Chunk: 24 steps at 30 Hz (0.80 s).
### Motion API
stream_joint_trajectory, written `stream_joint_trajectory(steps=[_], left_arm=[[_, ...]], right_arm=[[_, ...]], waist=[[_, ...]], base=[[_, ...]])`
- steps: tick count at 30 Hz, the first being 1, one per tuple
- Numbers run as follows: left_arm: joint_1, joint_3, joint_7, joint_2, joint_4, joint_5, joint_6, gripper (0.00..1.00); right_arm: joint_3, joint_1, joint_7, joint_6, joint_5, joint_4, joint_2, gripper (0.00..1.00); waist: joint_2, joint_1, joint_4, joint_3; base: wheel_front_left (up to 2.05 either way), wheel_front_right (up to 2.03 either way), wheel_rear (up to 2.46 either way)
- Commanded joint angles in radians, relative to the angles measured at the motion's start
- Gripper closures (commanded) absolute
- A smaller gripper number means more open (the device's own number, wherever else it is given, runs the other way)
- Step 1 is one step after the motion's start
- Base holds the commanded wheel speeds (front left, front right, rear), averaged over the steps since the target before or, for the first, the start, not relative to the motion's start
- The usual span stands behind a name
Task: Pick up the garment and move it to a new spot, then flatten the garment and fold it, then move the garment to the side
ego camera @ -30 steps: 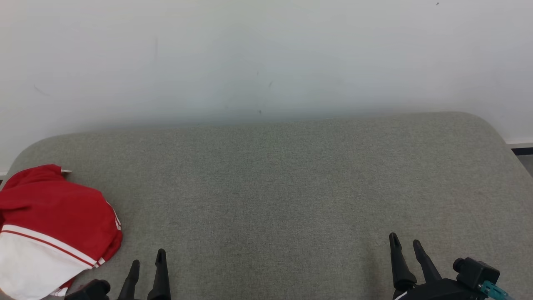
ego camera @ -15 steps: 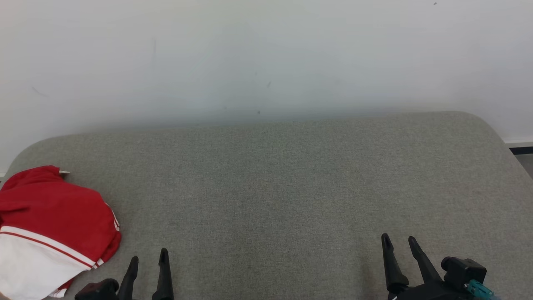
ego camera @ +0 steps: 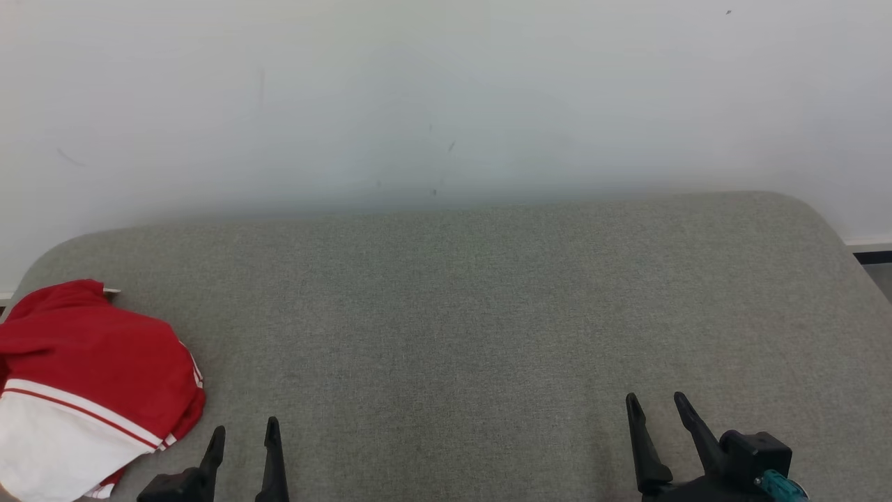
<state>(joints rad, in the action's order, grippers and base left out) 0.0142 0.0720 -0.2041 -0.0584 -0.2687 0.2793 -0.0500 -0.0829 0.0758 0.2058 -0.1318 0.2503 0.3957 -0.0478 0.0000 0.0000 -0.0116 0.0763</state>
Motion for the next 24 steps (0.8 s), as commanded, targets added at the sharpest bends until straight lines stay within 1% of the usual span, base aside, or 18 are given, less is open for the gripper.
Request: stream_joint_trajectory(steps=[1, 24], left_arm=[[-0.007, -0.003, -0.012, -0.006, -0.001, -0.033, -0.004, 0.00], [-0.030, 0.000, -0.055, 0.001, -0.020, -0.191, -0.026, 0.00]], right_arm=[[-0.005, 0.008, 0.010, 0.002, -0.028, 0.004, -0.003, 0.00], [-0.025, 0.012, 0.052, 0.002, -0.178, 0.054, -0.004, 0.00]], waist=[[0.0000, 0.0000, -0.001, 0.002], [0.0000, 0.0000, -0.006, 0.027]], base=[[0.00, 0.00, 0.00], [0.00, 0.00, 0.00]])
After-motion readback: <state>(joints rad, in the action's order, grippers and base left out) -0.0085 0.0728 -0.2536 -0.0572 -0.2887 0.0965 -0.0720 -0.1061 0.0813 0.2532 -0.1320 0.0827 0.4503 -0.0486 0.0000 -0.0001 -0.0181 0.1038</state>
